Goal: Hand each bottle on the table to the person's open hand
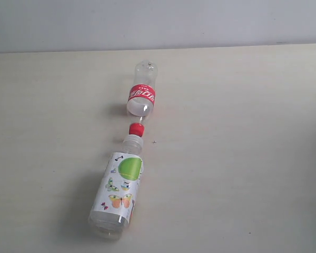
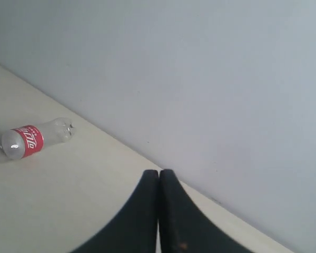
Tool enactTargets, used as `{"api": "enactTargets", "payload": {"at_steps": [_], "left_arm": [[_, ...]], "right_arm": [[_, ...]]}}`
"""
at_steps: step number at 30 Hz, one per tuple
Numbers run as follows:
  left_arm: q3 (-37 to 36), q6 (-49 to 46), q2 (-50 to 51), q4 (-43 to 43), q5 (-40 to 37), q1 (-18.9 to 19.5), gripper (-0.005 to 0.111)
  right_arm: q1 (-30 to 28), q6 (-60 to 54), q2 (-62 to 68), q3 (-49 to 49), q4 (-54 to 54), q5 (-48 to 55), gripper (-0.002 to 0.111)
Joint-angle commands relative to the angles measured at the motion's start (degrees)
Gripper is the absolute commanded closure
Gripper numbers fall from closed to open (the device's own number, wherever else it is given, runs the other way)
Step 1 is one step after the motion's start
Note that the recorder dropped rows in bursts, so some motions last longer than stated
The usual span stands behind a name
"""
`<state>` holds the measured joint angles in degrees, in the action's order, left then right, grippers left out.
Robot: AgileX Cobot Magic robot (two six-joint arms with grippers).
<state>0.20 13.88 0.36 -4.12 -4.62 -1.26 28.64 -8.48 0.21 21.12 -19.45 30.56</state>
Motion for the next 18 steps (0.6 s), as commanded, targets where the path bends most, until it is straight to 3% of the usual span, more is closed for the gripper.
{"api": "enactTargets", "payload": {"at_steps": [1, 5, 13, 18], "left_arm": [[-0.20, -0.04, -0.36, -0.17, -0.16, 0.13, 0.107], [-0.20, -0.04, -0.36, -0.17, -0.16, 0.13, 0.107], [-0.20, -0.04, -0.36, -0.17, -0.16, 0.13, 0.107], [-0.20, -0.04, -0.36, -0.17, -0.16, 0.13, 0.107]], "right_arm": [[0.03, -0.27, -0.21, -0.17, 0.05, -0.85, 0.108], [0.03, -0.19, -0.21, -0.17, 1.52, -1.83, 0.108], [0.03, -0.30, -0.21, -0.17, 17.04, -1.72, 0.108], [0.03, -0.40, -0.21, -4.20, 13.81, -4.23, 0.108]]}}
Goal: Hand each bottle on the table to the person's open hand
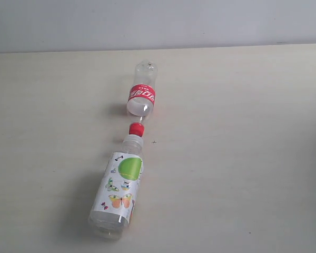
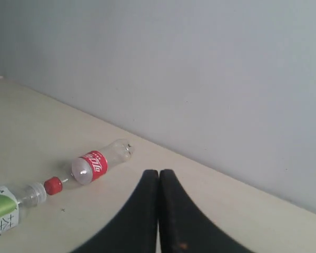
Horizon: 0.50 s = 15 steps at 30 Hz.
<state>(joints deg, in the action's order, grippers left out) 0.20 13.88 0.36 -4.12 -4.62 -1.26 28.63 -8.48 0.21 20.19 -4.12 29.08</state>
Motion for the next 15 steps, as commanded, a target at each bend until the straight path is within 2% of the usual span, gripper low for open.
{"api": "enactTargets", "payload": {"at_steps": [1, 4, 15], "left_arm": [[-0.20, -0.04, -0.36, -0.17, -0.16, 0.13, 0.107], [-0.20, -0.04, -0.36, -0.17, -0.16, 0.13, 0.107], [-0.20, -0.04, -0.36, -0.17, -0.16, 0.13, 0.107]], "right_arm": [[0.04, -0.40, -0.21, -4.61, -1.86, -4.79, 0.108], [0.04, -0.40, -0.21, -6.88, -1.86, -8.24, 0.108], [0.04, -0.27, -0.21, -6.88, -1.86, -8.03, 0.108]]}}
